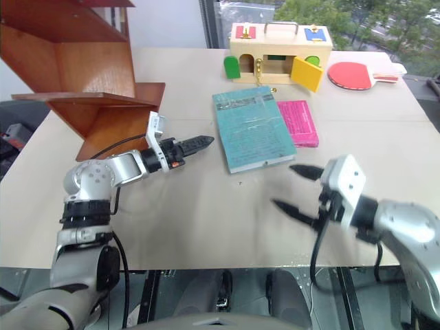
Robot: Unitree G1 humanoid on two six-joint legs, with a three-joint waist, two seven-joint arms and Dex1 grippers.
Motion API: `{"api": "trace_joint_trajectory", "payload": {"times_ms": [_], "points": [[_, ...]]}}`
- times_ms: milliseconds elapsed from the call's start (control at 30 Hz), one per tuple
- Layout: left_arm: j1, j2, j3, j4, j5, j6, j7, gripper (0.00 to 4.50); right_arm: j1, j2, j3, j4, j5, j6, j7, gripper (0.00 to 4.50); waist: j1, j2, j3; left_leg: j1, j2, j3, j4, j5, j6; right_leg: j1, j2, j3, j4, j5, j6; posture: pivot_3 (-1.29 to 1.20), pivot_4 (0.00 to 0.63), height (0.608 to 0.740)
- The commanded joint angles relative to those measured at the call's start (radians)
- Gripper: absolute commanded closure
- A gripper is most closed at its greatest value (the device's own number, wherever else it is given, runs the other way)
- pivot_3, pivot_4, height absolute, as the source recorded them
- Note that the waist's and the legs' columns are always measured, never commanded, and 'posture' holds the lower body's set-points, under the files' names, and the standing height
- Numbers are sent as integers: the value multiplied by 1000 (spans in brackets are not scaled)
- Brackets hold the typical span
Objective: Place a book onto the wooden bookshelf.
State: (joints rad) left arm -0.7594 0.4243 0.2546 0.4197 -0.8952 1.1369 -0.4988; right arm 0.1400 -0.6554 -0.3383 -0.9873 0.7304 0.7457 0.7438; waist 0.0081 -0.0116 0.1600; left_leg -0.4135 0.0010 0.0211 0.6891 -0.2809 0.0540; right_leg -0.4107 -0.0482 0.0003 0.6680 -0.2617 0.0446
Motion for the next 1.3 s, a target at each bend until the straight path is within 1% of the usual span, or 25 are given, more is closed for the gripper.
{"api": "trace_joint_trajectory", "payload": {"times_ms": [33,133,300,367,467,533,633,767,933,1100,1300], "points": [[-112,-23,10,184,44,-19,-45,0,35,-35,-41,-60,76,-49,-125,562,-5,-3,-1,1,0,1,2,0,0,0,0,1,3,0,0,0,150,740],[-203,-52,4,358,97,-72,-105,0,34,-67,-21,-60,85,-77,-214,562,-7,-3,-1,1,-1,1,9,-1,2,1,1,1,10,0,0,0,150,740],[-313,-90,10,582,171,-150,-184,0,37,-121,41,-60,86,-120,-307,562,-3,-4,0,0,0,0,11,-1,2,0,2,0,11,0,0,0,150,740],[-344,-107,20,646,191,-183,-217,0,44,-142,64,-60,85,-142,-334,562,-1,-4,0,-1,0,0,12,0,0,0,2,0,10,0,0,0,150,740],[-366,-109,33,693,215,-186,-257,0,61,-175,86,-60,94,-177,-366,562,1,-4,0,-2,0,1,12,0,1,0,1,0,9,0,0,0,150,740],[-366,-99,41,706,223,-159,-281,0,76,-198,97,-60,98,-199,-382,562,1,-5,0,-2,0,1,12,0,1,-1,1,1,8,-1,0,0,150,740],[-347,-91,29,674,234,-105,-326,0,90,-214,98,-60,98,-217,-398,562,3,-5,1,-3,0,1,12,0,1,-1,1,1,9,-1,0,0,150,740],[-295,-86,37,573,206,9,-367,0,87,-205,96,-60,74,-208,-397,562,3,-5,1,-3,0,1,13,0,1,-1,1,1,10,-1,0,0,150,740],[-238,-92,64,472,181,80,-360,0,65,-192,101,-46,61,-190,-380,562,3,-5,1,-2,0,1,13,0,1,-1,1,1,10,-1,0,0,150,740],[-226,-123,107,476,187,57,-308,0,35,-186,115,-31,56,-179,-368,562,6,-5,1,-2,0,0,14,0,1,-1,1,1,10,-1,0,0,150,740],[-257,-154,123,578,228,-66,-289,0,18,-180,125,-35,57,-161,-372,562,6,-5,1,-2,0,1,14,0,1,-1,1,1,10,-1,0,0,150,740]]}}
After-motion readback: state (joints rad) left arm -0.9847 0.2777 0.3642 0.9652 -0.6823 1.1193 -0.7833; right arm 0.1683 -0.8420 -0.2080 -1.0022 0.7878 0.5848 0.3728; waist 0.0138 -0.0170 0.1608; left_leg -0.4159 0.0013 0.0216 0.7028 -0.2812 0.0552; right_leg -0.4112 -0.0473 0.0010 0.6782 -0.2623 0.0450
